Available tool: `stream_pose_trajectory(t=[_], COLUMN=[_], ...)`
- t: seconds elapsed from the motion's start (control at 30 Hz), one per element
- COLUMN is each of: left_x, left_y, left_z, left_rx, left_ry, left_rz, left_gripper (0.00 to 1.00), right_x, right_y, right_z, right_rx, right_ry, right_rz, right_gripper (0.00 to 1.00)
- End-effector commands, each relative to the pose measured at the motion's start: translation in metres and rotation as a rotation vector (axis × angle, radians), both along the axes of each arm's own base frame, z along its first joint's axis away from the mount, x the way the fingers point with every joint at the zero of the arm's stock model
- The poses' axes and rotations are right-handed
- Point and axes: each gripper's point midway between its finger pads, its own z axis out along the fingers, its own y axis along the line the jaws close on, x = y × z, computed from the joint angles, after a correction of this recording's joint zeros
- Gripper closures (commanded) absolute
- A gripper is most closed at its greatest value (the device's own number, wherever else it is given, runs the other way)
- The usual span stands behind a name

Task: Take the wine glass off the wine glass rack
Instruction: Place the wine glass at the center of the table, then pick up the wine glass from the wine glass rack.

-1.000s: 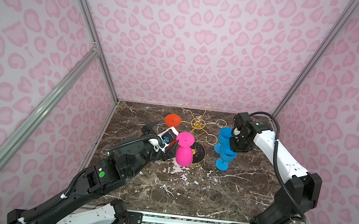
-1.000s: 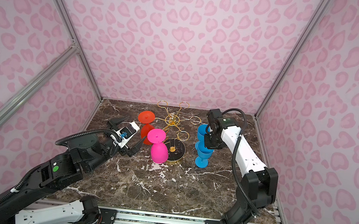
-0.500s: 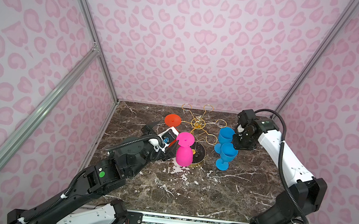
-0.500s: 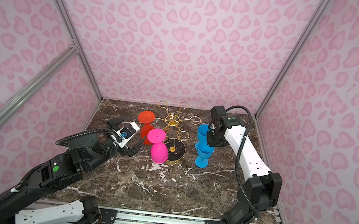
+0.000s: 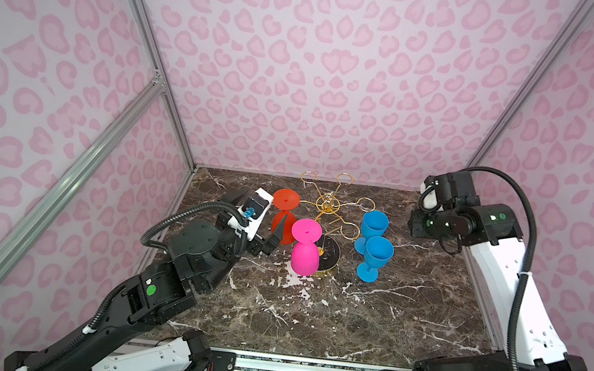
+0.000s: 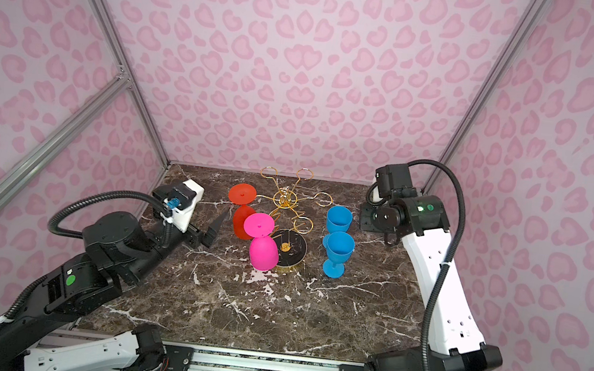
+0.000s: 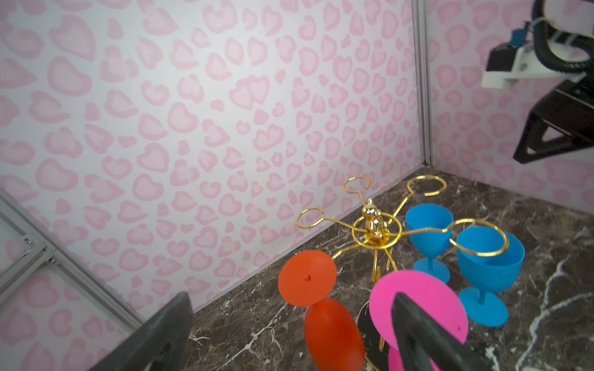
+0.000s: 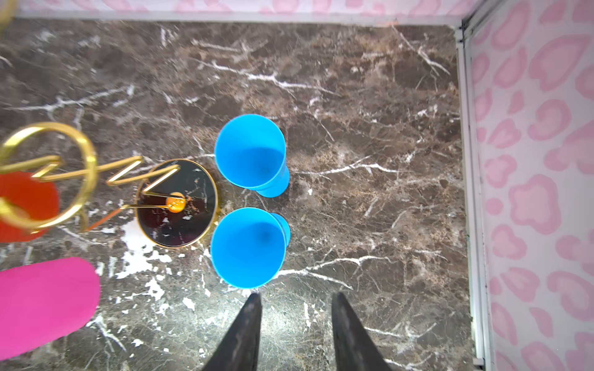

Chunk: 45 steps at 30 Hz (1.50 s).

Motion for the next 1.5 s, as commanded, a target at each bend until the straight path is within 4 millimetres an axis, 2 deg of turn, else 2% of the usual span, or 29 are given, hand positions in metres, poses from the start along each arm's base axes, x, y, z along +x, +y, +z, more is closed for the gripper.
stream_pose_trajectory(t=[0.0, 0.13, 0.23, 0.33, 0.4, 0.6, 0.73, 0.77, 0.97, 1.2, 1.47], left_x=[-0.004, -0.017, -0.021, -0.024, -0.023, -0.019, -0.015, -0.014, -0.011, -0.003, 0.004], left_y=[0.011, -0.002, -0.010, -0.020, -0.024, -0.050, -0.055, -0.057, -0.068, -0.080, -0.078], left_z=[0.013, 0.013, 0.003, -0.008, -0.018, -0.067, -0.089, -0.093, -0.116, -0.126, -0.127], left_rx=[-0.230, -0.400, -0.543, -0.646, -0.705, -0.847, -0.883, -0.888, -0.884, -0.866, -0.882], left_ry=[0.085, 0.194, 0.315, 0.416, 0.487, 0.745, 0.833, 0.850, 0.931, 0.968, 0.952], left_rz=[0.021, -0.095, -0.132, -0.165, -0.155, -0.119, -0.057, -0.045, -0.009, 0.003, 0.022], left_gripper=[0.02, 0.02, 0.00, 0.04, 0.06, 0.12, 0.19, 0.20, 0.29, 0.37, 0.48], right_x=[-0.002, -0.010, -0.016, -0.019, -0.020, -0.027, -0.032, -0.032, -0.033, -0.033, -0.033], right_y=[0.013, 0.027, 0.037, 0.045, 0.049, 0.063, 0.067, 0.068, 0.066, 0.061, 0.058], right_z=[0.028, 0.053, 0.059, 0.064, 0.066, 0.065, 0.065, 0.055, 0.050, 0.050, 0.048], right_rx=[0.104, 0.242, 0.313, 0.359, 0.381, 0.447, 0.467, 0.468, 0.490, 0.499, 0.507], right_ry=[-0.111, -0.227, -0.257, -0.282, -0.293, -0.319, -0.332, -0.311, -0.314, -0.320, -0.317], right_rz=[0.055, 0.094, 0.135, 0.170, 0.195, 0.269, 0.303, 0.303, 0.301, 0.281, 0.265], right_gripper=[0.62, 0.63, 0.63, 0.63, 0.63, 0.63, 0.63, 0.62, 0.62, 0.62, 0.62])
